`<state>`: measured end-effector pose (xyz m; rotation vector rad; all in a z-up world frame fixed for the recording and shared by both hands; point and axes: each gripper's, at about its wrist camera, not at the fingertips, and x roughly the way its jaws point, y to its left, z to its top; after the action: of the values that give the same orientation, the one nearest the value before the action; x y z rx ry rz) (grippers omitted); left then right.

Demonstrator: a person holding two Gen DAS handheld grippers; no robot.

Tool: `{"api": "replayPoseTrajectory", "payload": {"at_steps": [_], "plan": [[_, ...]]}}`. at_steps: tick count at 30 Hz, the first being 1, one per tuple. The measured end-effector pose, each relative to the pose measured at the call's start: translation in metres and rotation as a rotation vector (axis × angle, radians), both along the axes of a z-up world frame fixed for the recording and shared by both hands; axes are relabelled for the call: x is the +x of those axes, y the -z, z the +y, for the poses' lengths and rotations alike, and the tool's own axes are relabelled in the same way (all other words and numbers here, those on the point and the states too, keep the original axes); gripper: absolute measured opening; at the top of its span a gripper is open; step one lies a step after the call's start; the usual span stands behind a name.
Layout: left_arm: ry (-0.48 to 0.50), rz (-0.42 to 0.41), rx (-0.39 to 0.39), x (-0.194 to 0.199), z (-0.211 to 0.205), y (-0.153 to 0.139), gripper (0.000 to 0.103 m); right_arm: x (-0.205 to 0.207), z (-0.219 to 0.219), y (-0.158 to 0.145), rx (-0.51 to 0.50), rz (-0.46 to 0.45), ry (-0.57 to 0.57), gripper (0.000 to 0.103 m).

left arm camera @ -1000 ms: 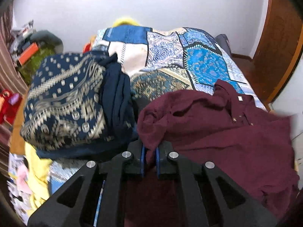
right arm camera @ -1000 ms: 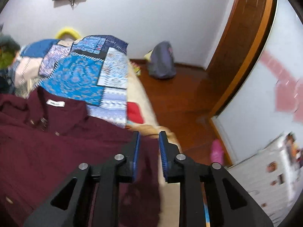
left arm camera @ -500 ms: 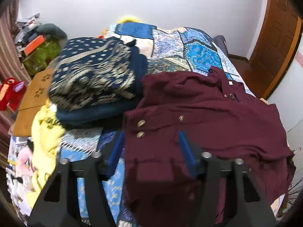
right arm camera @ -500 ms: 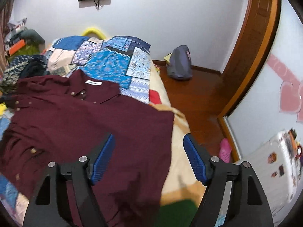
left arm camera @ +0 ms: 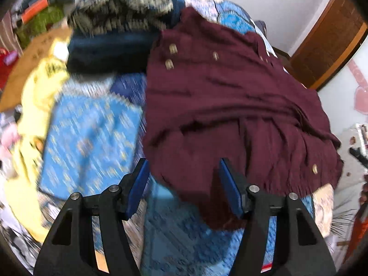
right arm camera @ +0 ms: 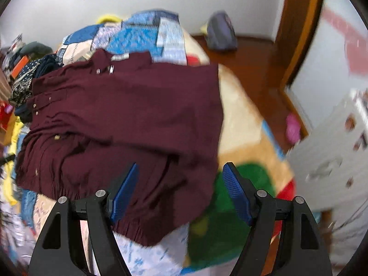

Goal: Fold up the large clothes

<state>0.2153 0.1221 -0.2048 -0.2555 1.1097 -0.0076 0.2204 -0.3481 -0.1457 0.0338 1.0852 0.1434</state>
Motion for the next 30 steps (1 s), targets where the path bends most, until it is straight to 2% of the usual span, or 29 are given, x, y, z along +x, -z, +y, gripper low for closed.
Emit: {"api": "replayPoseTrajectory", "payload": {"at_steps": [5, 10, 12, 15, 19, 23, 24, 25, 27, 29, 30], "plan": [[-0.025, 0.044, -0.106, -0.012, -0.003, 0.017, 0.062, -0.010, -0.001, 0.024, 0.106, 0.082, 0.006, 0.072], [-0.072, 0.094, -0.274, -0.007, 0.002, 0.038, 0.062, -0.015, 0.000, 0.046, 0.146, 0.138, 0.036, 0.072], [-0.087, 0.099, -0.342, -0.005, 0.003, 0.043, 0.062, -0.016, -0.002, 0.053, 0.200, 0.157, 0.056, 0.072], [-0.061, 0.116, -0.410, 0.001, -0.005, 0.050, 0.062, -0.016, -0.003, 0.059, 0.232, 0.174, 0.070, 0.073], [-0.017, 0.081, -0.255, 0.014, -0.026, 0.049, 0.070, -0.015, -0.005, 0.070, 0.290, 0.194, 0.073, 0.075], [-0.013, 0.043, -0.187, 0.020, -0.042, 0.045, 0.071, -0.019, -0.012, 0.079, 0.359, 0.184, 0.101, 0.075], [0.000, 0.028, -0.172, 0.019, -0.046, 0.042, 0.067, -0.020, -0.012, 0.077, 0.358, 0.173, 0.102, 0.074], [0.017, 0.012, -0.156, 0.020, -0.044, 0.039, 0.059, -0.022, -0.012, 0.074, 0.348, 0.159, 0.097, 0.072], [0.037, -0.021, -0.086, 0.019, -0.050, 0.028, 0.050, -0.026, -0.007, 0.066, 0.308, 0.123, 0.072, 0.068], [0.055, -0.058, -0.048, 0.020, -0.056, 0.015, 0.040, -0.027, -0.004, 0.061, 0.283, 0.095, 0.055, 0.057], [0.060, -0.082, -0.043, 0.020, -0.058, 0.007, 0.038, -0.027, -0.002, 0.059, 0.278, 0.082, 0.049, 0.054]]}}
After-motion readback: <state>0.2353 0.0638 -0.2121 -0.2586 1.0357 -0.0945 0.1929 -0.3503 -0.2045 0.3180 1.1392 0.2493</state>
